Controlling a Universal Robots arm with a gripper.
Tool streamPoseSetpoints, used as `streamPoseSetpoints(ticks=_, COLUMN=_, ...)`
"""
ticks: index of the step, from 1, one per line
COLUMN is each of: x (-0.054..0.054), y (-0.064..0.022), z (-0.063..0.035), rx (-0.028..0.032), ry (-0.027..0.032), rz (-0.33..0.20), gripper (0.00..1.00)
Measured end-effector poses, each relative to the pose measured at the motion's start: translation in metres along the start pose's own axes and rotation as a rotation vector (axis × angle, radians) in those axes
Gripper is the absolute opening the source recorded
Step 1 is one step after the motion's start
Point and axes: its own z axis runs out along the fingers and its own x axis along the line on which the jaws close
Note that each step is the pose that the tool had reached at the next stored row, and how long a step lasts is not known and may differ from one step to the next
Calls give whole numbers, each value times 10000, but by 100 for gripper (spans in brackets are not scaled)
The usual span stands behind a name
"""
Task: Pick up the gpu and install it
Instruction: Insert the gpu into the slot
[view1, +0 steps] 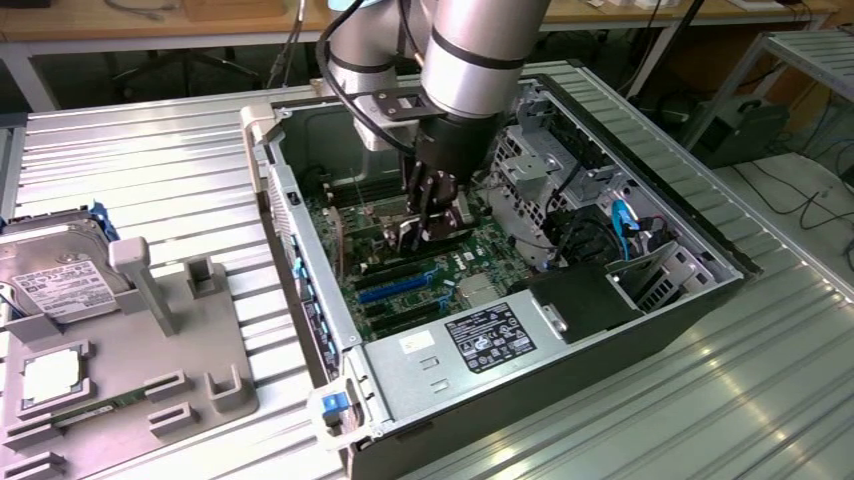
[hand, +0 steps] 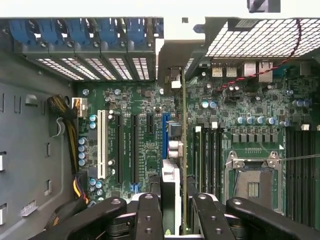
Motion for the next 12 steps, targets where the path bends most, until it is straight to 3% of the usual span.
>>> streamPoseSetpoints(ticks=12, x=0, y=15, z=150, rx=7, ry=0, rz=0, gripper=29)
